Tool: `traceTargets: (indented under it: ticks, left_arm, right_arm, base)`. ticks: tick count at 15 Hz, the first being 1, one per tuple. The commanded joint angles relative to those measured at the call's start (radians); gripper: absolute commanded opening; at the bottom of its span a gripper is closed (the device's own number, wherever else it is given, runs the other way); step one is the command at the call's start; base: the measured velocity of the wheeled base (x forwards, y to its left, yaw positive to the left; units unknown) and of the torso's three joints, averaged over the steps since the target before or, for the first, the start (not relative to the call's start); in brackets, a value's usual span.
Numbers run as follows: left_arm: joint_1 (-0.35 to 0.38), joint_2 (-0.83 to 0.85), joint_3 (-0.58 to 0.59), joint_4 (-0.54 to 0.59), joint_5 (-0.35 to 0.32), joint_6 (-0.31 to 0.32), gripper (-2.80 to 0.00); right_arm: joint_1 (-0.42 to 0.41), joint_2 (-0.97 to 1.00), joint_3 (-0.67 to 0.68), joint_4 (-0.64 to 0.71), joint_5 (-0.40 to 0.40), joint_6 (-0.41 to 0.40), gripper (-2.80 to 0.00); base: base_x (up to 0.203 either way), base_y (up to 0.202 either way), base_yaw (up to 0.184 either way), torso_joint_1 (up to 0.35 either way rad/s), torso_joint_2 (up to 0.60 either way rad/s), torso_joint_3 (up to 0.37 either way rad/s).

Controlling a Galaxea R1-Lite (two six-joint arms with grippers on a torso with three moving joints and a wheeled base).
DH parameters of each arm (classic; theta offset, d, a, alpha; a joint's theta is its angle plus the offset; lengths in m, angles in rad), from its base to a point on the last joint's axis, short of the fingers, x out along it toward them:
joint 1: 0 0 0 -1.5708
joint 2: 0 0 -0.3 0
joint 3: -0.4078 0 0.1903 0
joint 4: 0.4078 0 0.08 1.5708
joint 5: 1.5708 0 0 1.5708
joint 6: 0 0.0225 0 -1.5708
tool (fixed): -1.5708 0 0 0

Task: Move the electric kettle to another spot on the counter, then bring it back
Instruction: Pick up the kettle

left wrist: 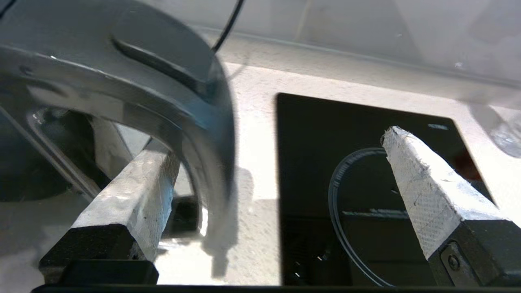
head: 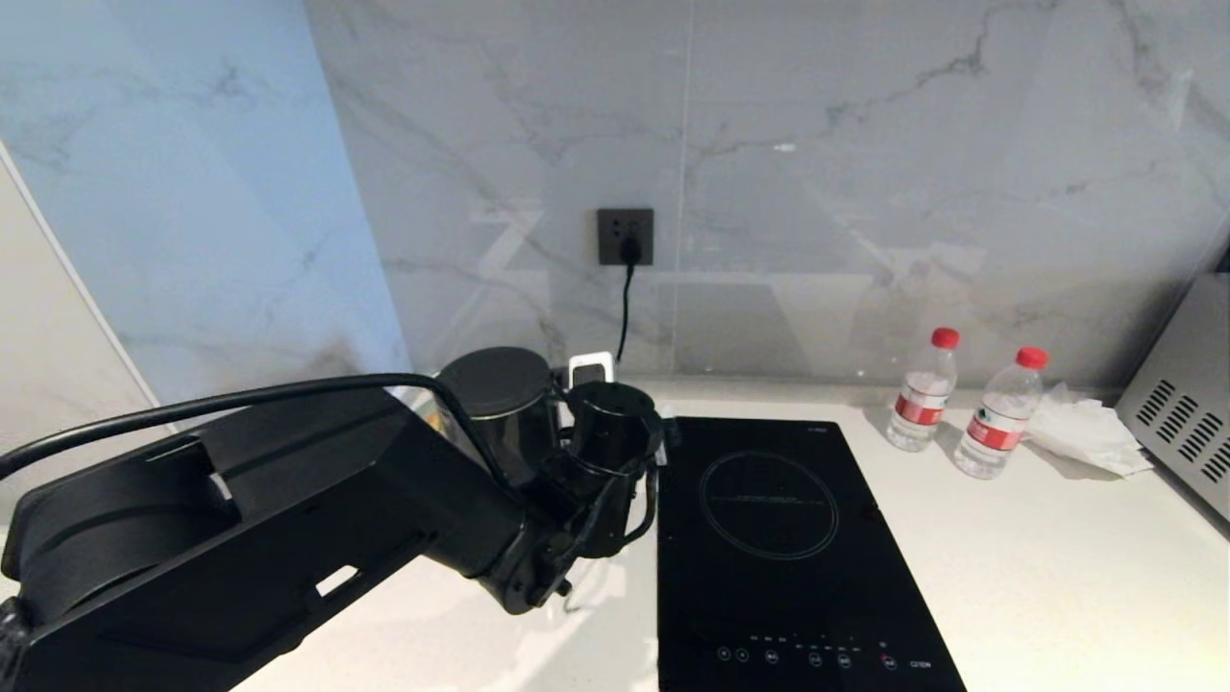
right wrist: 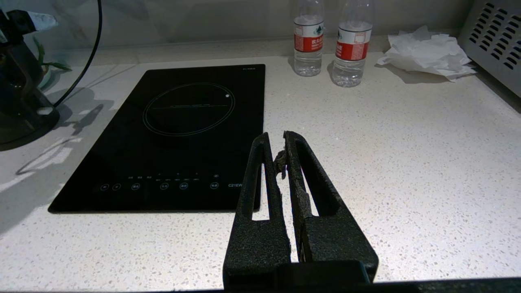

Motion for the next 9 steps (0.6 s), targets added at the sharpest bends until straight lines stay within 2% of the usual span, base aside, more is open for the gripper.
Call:
traceTargets:
  ticks: [1, 9]
  left_arm:
    - [0.021, 0.03, -0.013, -0.004, 0.003, -0.003, 0.0]
    - [0.076, 0.04, -0.067, 0.001, 0.002, 0.0, 0.0]
  right_arm:
    - [0.0, 0.0, 0.0, 0.0, 0.0, 0.0, -2.8]
    - [0.0, 0.0, 0.0, 0.0, -0.001, 0.0, -2.8]
  base:
    - [0.0, 0.0, 0.0, 0.0, 0.0, 0.0]
    - [0.0, 0.0, 0.0, 0.0, 0.0, 0.0]
